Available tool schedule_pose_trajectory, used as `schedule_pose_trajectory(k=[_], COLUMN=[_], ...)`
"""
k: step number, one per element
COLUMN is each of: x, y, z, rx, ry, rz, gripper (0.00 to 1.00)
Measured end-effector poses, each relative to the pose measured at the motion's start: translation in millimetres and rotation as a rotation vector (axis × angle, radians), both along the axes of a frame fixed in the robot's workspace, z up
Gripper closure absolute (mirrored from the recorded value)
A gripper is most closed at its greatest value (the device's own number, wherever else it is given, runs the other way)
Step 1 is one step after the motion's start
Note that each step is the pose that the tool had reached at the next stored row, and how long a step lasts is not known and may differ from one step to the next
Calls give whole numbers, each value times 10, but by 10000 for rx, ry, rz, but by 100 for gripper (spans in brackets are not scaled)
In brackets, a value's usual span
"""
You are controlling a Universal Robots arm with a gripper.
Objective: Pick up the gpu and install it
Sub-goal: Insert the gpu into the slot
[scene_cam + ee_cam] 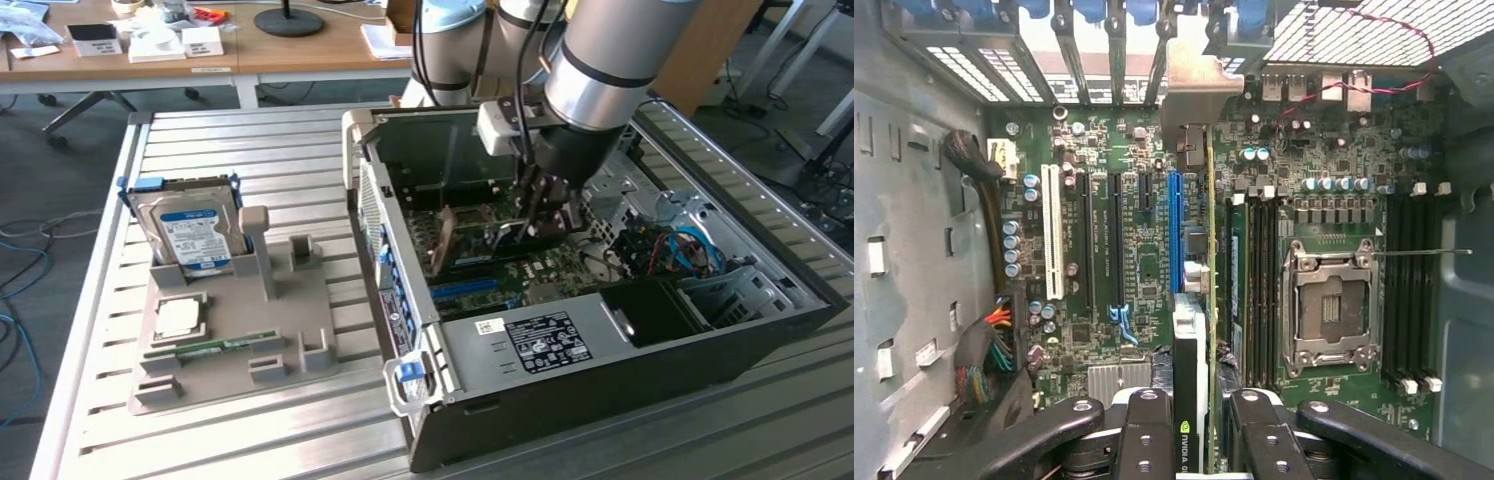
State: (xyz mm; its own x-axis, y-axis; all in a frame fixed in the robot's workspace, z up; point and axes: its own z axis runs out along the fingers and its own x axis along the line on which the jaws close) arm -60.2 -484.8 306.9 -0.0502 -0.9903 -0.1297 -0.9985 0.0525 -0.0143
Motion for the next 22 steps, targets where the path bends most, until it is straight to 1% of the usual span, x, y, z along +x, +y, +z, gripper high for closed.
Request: schedule_pose_trajectory(k=[2,5,10,16,22], x=[0,-2,-48,-80,-83], y=[0,0,6,15,16], z=[-17,-18,-32,-87,-90], rx=[-1,-3,0,-2,-2], ry=[1,1,0,0,1], rz=[1,0,0,0,0], gripper=[73,73,73,73,73])
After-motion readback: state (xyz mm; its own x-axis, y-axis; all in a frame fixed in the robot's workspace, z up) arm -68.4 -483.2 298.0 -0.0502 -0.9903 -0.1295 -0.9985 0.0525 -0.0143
